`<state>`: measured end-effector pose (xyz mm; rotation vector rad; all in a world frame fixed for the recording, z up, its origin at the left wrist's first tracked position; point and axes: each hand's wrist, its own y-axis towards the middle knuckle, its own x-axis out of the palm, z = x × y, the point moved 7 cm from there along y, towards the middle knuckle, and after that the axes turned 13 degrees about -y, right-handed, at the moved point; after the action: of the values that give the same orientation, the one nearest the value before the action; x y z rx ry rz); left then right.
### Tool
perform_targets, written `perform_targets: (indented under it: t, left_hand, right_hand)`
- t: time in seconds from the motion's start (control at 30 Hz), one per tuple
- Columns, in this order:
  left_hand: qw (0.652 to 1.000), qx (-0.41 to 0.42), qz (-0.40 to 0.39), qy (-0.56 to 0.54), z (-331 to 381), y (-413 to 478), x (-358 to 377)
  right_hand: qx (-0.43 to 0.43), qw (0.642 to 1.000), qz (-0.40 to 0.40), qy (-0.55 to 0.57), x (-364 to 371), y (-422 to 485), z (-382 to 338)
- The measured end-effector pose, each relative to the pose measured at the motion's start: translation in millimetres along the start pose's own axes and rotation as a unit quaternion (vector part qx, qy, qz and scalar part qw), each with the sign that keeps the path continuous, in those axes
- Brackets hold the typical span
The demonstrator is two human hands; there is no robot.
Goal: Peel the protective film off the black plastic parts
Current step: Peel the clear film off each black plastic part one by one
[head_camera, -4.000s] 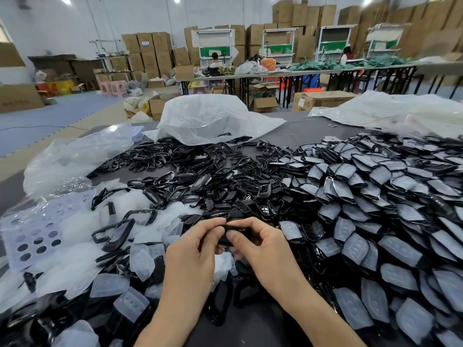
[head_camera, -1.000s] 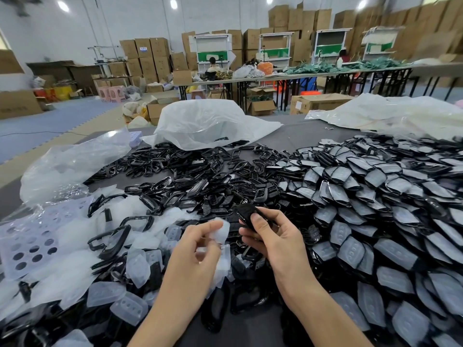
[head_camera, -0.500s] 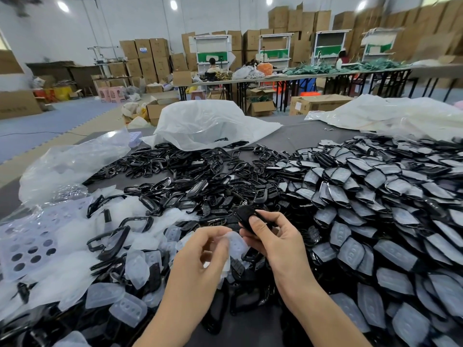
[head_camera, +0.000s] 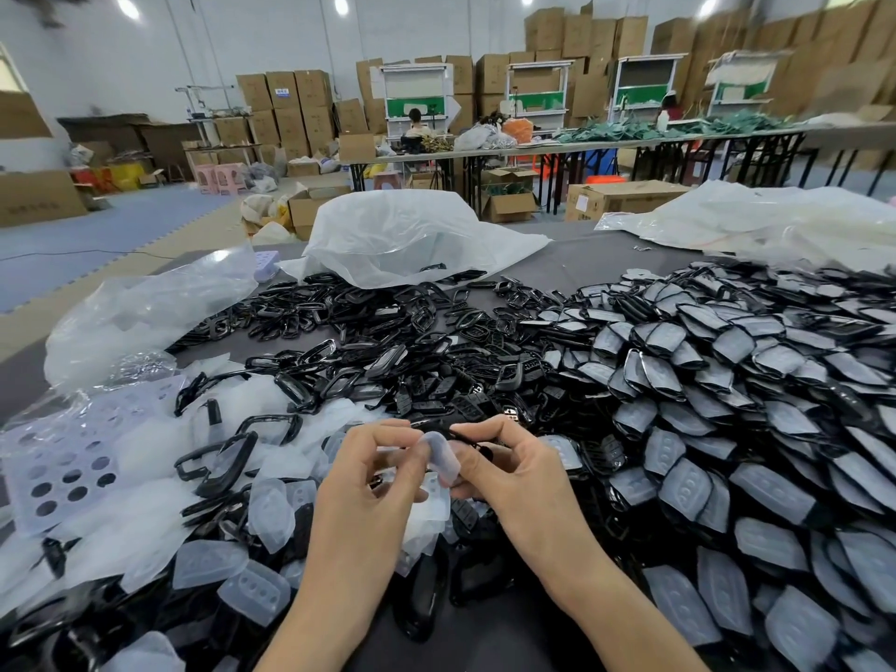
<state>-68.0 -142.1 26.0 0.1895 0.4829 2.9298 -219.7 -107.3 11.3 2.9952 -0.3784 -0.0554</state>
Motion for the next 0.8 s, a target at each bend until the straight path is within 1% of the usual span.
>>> perform_targets:
  t: [0.23,0.33,0.4,0.5,0.6,0.8]
  left_hand:
    - [0.999,-0.024,0.025,-0.035,-9.0,1.4,-6.1]
    - [0.998,-0.033,0.017,-0.06,-11.1,3.1,-4.8]
    - [0.997,-0.039,-0.004,-0.072,-10.5,4.1,-1.9]
    - [0.996,-0.039,-0.047,-0.064,-7.7,2.0,3.0]
    - [0.995,-0.038,-0.05,-0.076,-6.6,0.7,2.6]
    - [0.997,-0.039,-0.057,-0.022,-6.2,2.8,4.0]
  right_hand:
    - [0.003,0.997,-0.042,0.059,9.8,-1.6,-4.5]
    - [0.003,0.997,-0.042,0.062,11.0,-1.7,-4.4]
    - [0.001,0.998,-0.032,0.049,9.2,-0.8,-3.0]
    - [0.006,0.998,-0.027,0.051,7.4,0.1,-1.3]
    - [0.001,0.999,-0.027,0.037,6.5,0.6,-1.6]
    - [-0.019,0.999,-0.044,0.025,9.0,1.1,-2.7]
